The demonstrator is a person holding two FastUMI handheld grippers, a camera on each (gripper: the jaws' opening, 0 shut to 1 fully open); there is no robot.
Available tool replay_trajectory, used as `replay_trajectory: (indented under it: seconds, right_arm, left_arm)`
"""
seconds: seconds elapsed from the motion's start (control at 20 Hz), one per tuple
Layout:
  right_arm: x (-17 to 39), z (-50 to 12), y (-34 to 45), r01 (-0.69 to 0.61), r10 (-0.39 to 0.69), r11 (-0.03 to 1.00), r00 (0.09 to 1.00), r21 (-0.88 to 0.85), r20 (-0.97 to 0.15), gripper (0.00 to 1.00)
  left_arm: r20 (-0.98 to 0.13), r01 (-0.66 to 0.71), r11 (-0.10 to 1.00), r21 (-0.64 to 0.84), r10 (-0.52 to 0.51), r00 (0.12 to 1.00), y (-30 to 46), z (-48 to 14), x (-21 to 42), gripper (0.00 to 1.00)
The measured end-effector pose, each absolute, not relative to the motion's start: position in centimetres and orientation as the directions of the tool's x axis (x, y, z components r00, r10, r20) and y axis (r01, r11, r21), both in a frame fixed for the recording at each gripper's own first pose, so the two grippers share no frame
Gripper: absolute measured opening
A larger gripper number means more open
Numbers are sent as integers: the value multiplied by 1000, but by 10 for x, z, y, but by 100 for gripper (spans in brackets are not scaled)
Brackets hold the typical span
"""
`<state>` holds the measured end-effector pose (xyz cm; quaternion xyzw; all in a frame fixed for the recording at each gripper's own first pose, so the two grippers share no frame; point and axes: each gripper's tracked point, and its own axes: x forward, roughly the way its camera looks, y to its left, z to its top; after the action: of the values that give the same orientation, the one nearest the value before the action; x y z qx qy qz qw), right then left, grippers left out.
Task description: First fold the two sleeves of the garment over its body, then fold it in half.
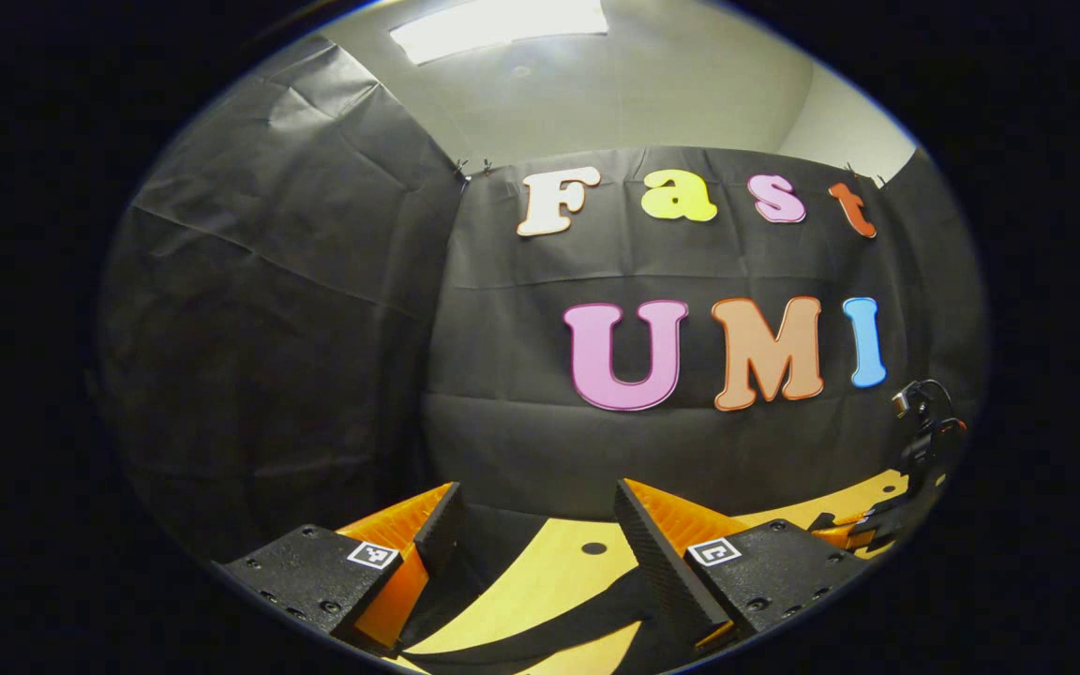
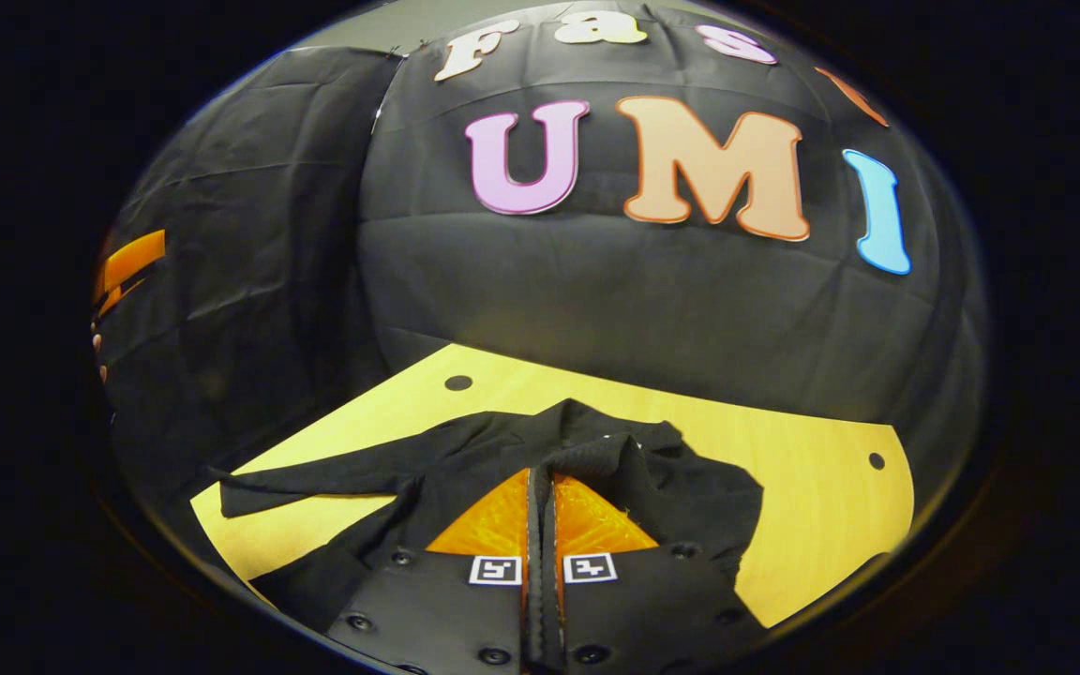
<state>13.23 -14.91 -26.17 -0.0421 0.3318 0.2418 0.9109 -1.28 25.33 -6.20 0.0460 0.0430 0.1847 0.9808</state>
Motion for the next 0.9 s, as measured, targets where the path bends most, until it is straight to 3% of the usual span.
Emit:
replay_trajectory:
  seconds: [0.5, 0.7, 0.75, 0.85, 0.9]
  right_arm:
    - [130, -261, -152, -502, 394, 863, 597, 58, -699, 2]
    - [133, -246, -149, -526, 453, 844, 592, 106, -667, 2]
    - [128, -225, -149, -548, 499, 826, 596, 136, -629, 32]
    - [139, -188, -150, -528, 488, 845, 692, 89, -532, 91]
    - [137, -169, -159, -513, 476, 856, 729, 66, -492, 95]
  left_arm:
    - [-112, -407, 905, 124, 421, 900, 322, -87, -40, 98]
    - [-140, -390, 913, 121, 405, 904, 327, -104, -37, 96]
    - [-154, -382, 917, 115, 397, 905, 328, -110, -35, 96]
    - [-177, -378, 919, 115, 393, 902, 330, -124, -35, 98]
    - [-183, -372, 920, 121, 389, 903, 331, -129, -35, 98]
